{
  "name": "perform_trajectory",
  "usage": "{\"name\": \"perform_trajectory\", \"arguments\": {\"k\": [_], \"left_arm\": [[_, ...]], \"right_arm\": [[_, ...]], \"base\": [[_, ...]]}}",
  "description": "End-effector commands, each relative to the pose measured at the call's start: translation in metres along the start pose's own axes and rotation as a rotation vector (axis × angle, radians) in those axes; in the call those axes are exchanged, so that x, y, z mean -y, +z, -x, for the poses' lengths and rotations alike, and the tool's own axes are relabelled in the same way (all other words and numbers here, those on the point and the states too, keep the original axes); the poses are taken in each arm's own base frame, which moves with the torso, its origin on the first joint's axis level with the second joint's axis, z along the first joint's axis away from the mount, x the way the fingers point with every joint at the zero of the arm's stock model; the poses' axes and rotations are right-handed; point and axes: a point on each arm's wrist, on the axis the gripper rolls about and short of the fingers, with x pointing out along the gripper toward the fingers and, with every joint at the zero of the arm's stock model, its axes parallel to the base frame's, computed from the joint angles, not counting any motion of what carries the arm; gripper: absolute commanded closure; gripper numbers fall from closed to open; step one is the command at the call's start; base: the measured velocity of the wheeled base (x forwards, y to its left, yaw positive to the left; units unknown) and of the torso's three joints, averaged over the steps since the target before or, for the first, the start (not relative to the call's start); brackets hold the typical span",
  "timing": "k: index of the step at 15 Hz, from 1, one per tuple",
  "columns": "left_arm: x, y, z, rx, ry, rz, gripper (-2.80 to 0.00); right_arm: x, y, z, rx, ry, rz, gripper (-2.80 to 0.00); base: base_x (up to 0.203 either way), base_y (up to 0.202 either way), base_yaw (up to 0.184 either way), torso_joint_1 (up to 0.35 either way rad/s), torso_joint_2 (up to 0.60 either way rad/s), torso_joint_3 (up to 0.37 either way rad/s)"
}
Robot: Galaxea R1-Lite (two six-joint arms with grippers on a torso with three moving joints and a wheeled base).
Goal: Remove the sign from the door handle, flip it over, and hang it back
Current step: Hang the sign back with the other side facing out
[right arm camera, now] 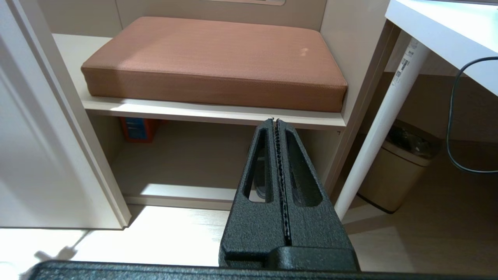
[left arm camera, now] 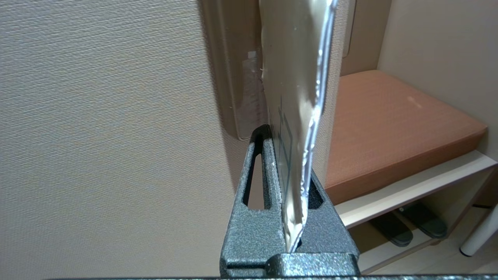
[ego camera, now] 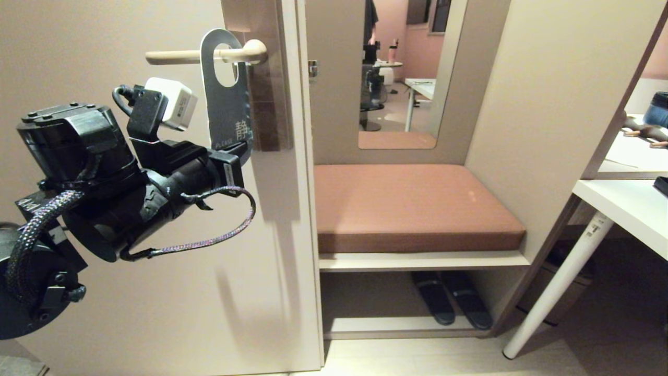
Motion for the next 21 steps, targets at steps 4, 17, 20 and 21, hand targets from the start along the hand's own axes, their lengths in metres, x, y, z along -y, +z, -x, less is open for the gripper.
{"name": "perform_trajectory", "arguments": {"k": [4, 17, 20, 21], "left_arm": [[0.003, -0.001, 0.000, 0.000, -0.012, 0.005, -2.80], [0.002, 0.000, 0.041, 0.046, -0.029, 0.035, -2.80], [-0.006, -0.003, 0.067, 0.047, -0.002, 0.033, -2.80], [-0.008, -0.002, 0.074, 0.054, 0.008, 0.033, -2.80]], "right_arm": [[0.000, 0.000, 0.000, 0.001, -0.001, 0.000, 0.00], [0.000, 0.000, 0.000, 0.000, 0.001, 0.000, 0.00], [0.000, 0.000, 0.000, 0.001, 0.001, 0.000, 0.00], [0.000, 0.000, 0.000, 0.001, 0.001, 0.000, 0.00]], "base": [[0.000, 0.000, 0.000, 0.000, 0.00, 0.000], [0.000, 0.000, 0.000, 0.000, 0.00, 0.000], [0.000, 0.000, 0.000, 0.000, 0.00, 0.000], [0.000, 0.000, 0.000, 0.000, 0.00, 0.000]]}}
